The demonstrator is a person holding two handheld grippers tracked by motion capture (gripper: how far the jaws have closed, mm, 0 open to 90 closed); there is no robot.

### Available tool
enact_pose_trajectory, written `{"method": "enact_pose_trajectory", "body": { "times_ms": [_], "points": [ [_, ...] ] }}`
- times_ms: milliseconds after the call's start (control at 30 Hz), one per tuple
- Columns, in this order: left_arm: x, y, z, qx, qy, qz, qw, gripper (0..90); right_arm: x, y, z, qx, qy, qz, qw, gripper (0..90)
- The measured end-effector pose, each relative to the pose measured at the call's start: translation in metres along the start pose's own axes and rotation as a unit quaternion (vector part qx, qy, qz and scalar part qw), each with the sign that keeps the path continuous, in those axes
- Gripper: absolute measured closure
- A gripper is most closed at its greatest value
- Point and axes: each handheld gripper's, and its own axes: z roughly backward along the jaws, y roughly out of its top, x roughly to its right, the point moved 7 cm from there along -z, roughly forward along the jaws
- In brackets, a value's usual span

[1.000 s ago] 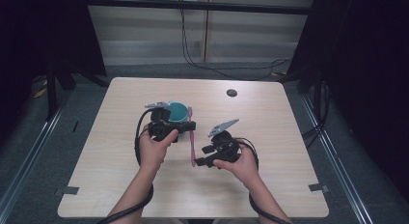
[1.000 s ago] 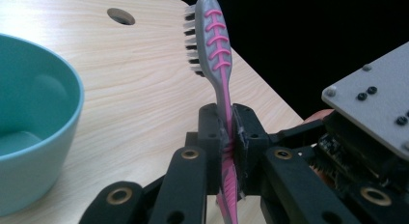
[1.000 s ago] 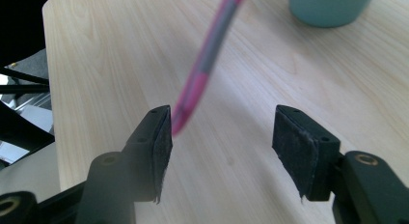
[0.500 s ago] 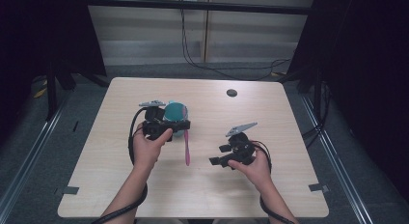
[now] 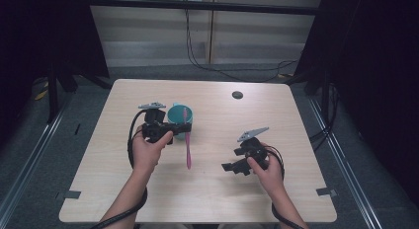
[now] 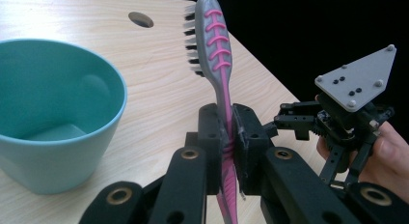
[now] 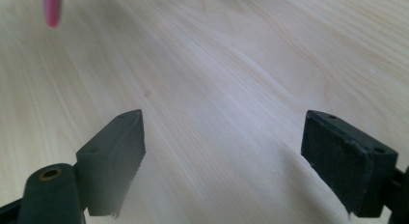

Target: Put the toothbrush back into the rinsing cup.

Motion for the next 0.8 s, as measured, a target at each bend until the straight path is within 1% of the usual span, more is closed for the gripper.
{"method": "enact_pose_trajectory", "body": {
  "times_ms": [33,67,100,167,233,300,333,367,400,467,533,600,633,700,800],
  "points": [
    [-0.001,0.0,0.001,0.0,0.003,-0.002,1.0,83.5,0.0,-0.001,-0.001,0.0,-0.004,0.001,1.0,15.1],
    [-0.002,0.0,0.002,0.001,0.004,-0.002,1.0,83.5,0.001,-0.002,-0.001,-0.001,-0.002,0.008,1.0,15.1],
    [-0.002,0.001,0.003,0.002,0.004,0.0,1.0,83.5,0.001,-0.004,-0.001,-0.004,-0.003,0.01,0.9999,15.1],
    [-0.003,0.001,0.005,0.001,0.007,-0.003,1.0,83.6,0.002,-0.005,-0.002,-0.004,-0.012,0.013,0.9998,15.1],
    [-0.004,0.002,0.006,0.001,0.009,-0.002,1.0,83.6,0.004,-0.007,-0.002,-0.008,-0.021,0.016,0.9996,15.1],
    [-0.005,0.003,0.008,0.003,0.012,-0.004,0.9999,83.6,0.005,-0.007,-0.002,-0.001,-0.022,0.015,0.9997,15.0],
    [-0.006,0.004,0.008,0.003,0.013,-0.004,0.9999,83.6,0.006,-0.008,-0.002,-0.003,-0.025,0.013,0.9996,15.1],
    [-0.006,0.004,0.009,0.002,0.015,-0.005,0.9999,83.6,0.007,-0.009,-0.003,0.0,-0.025,0.016,0.9996,15.0],
    [-0.006,0.005,0.01,0.003,0.016,-0.006,0.9999,83.6,0.007,-0.01,-0.003,-0.004,-0.028,0.014,0.9995,15.1],
    [-0.006,0.007,0.012,0.004,0.017,-0.008,0.9998,83.5,0.008,-0.011,-0.004,-0.003,-0.034,0.02,0.9992,15.1],
    [-0.007,0.008,0.013,0.004,0.019,-0.009,0.9998,83.6,0.008,-0.011,-0.004,-0.004,-0.035,0.019,0.9992,15.0],
    [-0.007,0.01,0.015,0.005,0.02,-0.009,0.9997,83.5,0.01,-0.011,-0.004,-0.004,-0.047,0.025,0.9986,15.0],
    [-0.008,0.011,0.016,0.005,0.021,-0.01,0.9997,83.6,0.009,-0.011,-0.004,-0.003,-0.043,0.022,0.9988,15.0],
    [-0.008,0.012,0.018,0.006,0.022,-0.01,0.9997,83.6,0.01,-0.012,-0.004,-0.005,-0.045,0.022,0.9987,15.0],
    [-0.009,0.013,0.019,0.006,0.024,-0.01,0.9996,83.6,0.01,-0.014,-0.006,-0.008,-0.042,0.021,0.9989,15.0]
  ]
}}
